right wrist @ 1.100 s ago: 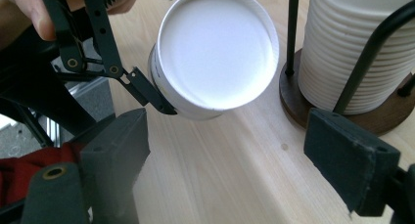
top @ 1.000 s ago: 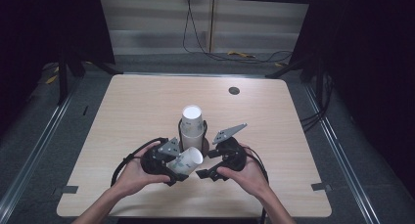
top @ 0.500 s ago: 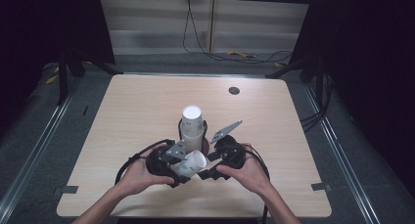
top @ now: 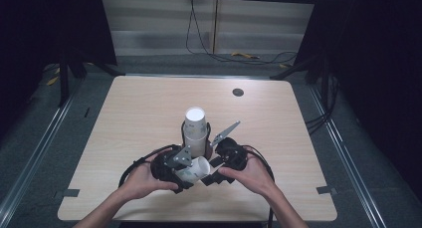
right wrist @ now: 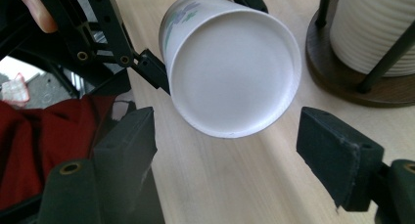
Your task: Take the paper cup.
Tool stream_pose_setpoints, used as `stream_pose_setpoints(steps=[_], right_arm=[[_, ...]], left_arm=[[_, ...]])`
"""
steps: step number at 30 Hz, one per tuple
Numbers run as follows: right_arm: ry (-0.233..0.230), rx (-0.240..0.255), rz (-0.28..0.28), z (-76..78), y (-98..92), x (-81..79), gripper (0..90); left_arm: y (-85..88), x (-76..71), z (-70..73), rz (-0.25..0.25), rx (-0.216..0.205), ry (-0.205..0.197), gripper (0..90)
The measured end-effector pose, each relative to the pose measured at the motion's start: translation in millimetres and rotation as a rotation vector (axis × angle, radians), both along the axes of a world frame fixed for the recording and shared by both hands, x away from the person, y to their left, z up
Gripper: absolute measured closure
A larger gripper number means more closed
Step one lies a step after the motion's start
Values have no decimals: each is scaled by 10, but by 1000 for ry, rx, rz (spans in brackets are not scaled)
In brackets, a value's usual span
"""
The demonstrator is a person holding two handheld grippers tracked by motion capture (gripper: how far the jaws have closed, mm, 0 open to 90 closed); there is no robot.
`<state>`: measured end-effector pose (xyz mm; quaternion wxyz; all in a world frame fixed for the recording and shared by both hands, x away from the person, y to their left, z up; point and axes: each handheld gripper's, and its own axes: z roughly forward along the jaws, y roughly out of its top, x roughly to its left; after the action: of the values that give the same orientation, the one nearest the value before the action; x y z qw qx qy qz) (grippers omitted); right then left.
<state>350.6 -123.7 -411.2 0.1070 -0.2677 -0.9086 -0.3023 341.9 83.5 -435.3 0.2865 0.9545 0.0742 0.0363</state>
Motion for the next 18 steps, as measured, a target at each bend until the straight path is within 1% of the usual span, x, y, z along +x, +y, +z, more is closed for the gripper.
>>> stream_pose_setpoints(steps=[1,2,3,4,5,6,7,8,11,12,14,17,18], right_arm=[[7,-11,4,-2,13,-2,230],[7,-11,4,-2,13,-2,230],[14,-25,14,-12,27,-4,229],[14,-25,14,-12,27,-4,229],[22,-31,14,-17,33,-4,236],[16,-36,22,-27,41,1,259],[16,-36,22,-27,41,1,259],[15,-40,36,-37,50,13,259],[20,-47,35,-38,62,24,262],[23,-47,48,-45,67,36,264],[36,-56,60,-62,83,52,251],[44,-59,59,-71,91,57,239],[45,-60,63,-76,94,61,236]], left_arm=[[-2,-1,-2,-2,1,-2,267],[-3,0,-1,-8,6,-5,267],[-5,-6,-5,-5,4,-5,267],[-7,-4,-4,-12,12,-2,267],[-11,-11,-9,-11,13,-9,268],[-20,-26,-16,-5,19,-13,268],[-20,-26,-16,-5,19,-13,268],[-30,-36,-16,-13,24,-20,269],[-46,-52,-22,-18,31,-20,269],[-55,-57,-25,-21,36,-26,269],[-73,-67,-34,-21,38,-26,269],[-99,-80,-44,-30,53,-23,268],[-109,-81,-51,-36,55,-33,269]])
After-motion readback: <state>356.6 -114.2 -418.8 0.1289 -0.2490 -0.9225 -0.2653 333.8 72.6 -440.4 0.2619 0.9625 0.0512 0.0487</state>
